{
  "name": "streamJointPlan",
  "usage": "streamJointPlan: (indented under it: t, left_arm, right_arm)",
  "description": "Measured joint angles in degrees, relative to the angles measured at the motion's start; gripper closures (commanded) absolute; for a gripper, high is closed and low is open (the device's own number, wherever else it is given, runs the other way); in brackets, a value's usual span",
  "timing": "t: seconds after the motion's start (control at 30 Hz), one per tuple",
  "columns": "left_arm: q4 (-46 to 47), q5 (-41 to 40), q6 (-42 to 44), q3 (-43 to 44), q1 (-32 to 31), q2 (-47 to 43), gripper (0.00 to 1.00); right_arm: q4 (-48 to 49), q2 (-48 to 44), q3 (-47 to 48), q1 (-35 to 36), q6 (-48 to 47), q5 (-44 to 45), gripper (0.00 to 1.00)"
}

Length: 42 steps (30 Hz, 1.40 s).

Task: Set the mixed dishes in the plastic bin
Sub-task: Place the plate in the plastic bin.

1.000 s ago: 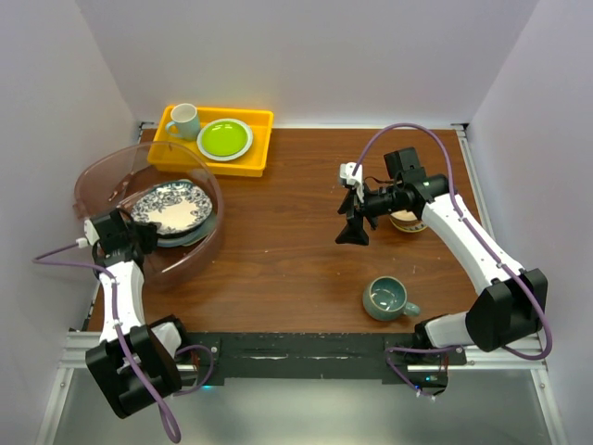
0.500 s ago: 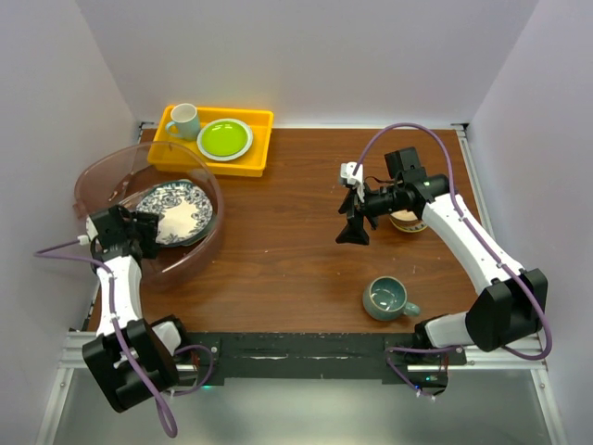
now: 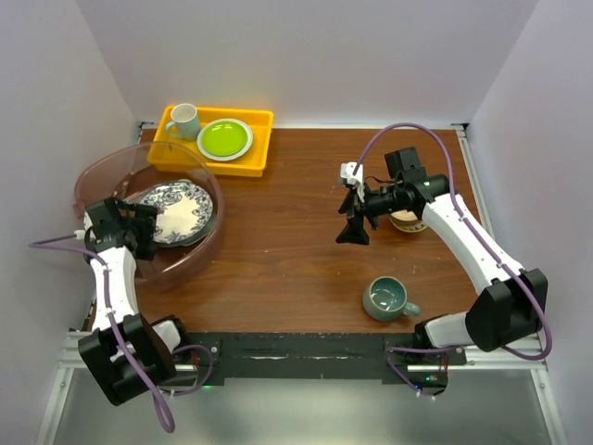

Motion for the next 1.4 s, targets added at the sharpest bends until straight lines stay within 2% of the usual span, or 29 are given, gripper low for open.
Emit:
streamJointPlan:
  t: [0.13, 0.4, 0.57, 0.8, 1.07, 1.4]
  left_arm:
    - [-4.1, -0.3, 0.0, 3.0, 0.0, 1.5, 0.00]
    - [-13.6, -2.0, 0.6, 12.1, 0.0, 5.6, 0.00]
    - [-17.3, -2.2, 1.1, 14.9, 0.0, 6.6, 0.00]
    - [-20.8, -2.1, 2.0, 16.9, 0.0, 6.6, 0.00]
    - [-23.7, -1.4, 2.4, 23.2, 0.0, 6.6, 0.00]
    - [-23.6, 1.7, 3.5, 25.6, -1.3, 6.5, 0.00]
  right_arm:
    - [0.0, 0.0, 0.0, 0.0, 0.0, 0.0, 0.08]
    - [0.0, 0.0, 0.0, 0.0, 0.0, 0.0, 0.08]
    - [-0.1, 0.0, 0.0, 0.0, -0.1, 0.0, 0.08]
    - [-1.5, 0.0, 0.4, 0.0, -0.9, 0.2, 0.08]
    - [-4.4, 0.0, 3.5, -0.1, -2.3, 1.4, 0.08]
    - [-8.7, 0.0, 8.2, -0.5, -4.3, 3.3, 0.08]
